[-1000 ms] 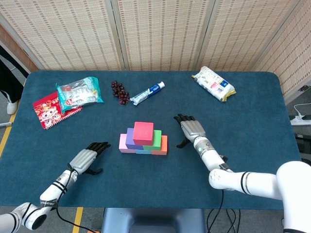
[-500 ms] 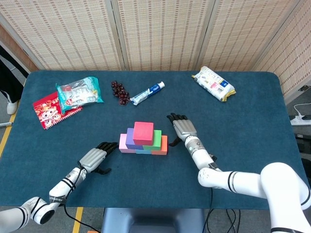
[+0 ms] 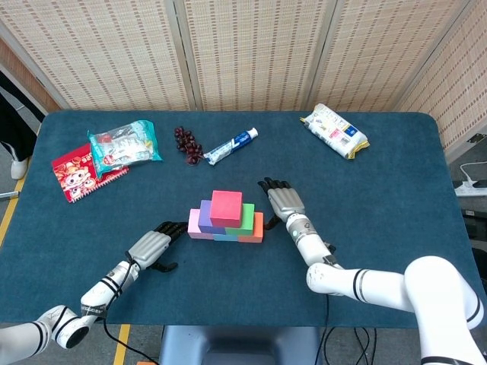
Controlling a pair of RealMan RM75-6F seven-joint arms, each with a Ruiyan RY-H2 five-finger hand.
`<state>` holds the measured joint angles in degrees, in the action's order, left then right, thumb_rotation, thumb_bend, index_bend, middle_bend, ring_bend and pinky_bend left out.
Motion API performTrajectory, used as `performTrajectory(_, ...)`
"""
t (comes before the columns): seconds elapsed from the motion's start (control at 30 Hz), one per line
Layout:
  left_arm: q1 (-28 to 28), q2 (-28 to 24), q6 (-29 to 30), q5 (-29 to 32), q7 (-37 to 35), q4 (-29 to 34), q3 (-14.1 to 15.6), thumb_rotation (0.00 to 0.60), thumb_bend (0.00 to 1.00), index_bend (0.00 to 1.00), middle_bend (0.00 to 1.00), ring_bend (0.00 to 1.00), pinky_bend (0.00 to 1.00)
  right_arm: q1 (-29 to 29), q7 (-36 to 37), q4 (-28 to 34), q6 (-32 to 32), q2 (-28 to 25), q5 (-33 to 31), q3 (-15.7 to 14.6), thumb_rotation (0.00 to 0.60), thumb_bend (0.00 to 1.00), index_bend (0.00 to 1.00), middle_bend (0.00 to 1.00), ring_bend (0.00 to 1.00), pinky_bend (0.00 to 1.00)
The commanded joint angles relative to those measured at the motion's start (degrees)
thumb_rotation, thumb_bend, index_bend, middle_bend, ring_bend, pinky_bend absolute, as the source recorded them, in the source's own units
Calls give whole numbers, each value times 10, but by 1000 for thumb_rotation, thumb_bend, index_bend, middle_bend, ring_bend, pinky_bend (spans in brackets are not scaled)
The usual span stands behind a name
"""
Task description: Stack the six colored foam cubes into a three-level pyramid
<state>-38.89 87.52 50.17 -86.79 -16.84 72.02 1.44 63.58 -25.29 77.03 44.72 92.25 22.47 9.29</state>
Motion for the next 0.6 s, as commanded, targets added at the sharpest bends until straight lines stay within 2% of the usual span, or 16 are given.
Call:
performTrajectory(0.03, 0, -1, 1, 0, 0, 1, 0, 600, 326, 25, 0, 0, 0, -1, -1, 0, 0, 1, 1, 2, 600, 184, 0, 0, 0, 0)
performTrajectory(0.6, 7, -12, 5, 6, -13, 5, 4, 600, 325, 25, 0, 0, 0, -5, -20, 16, -4, -18, -9, -6, 600, 185, 0, 0, 0, 0)
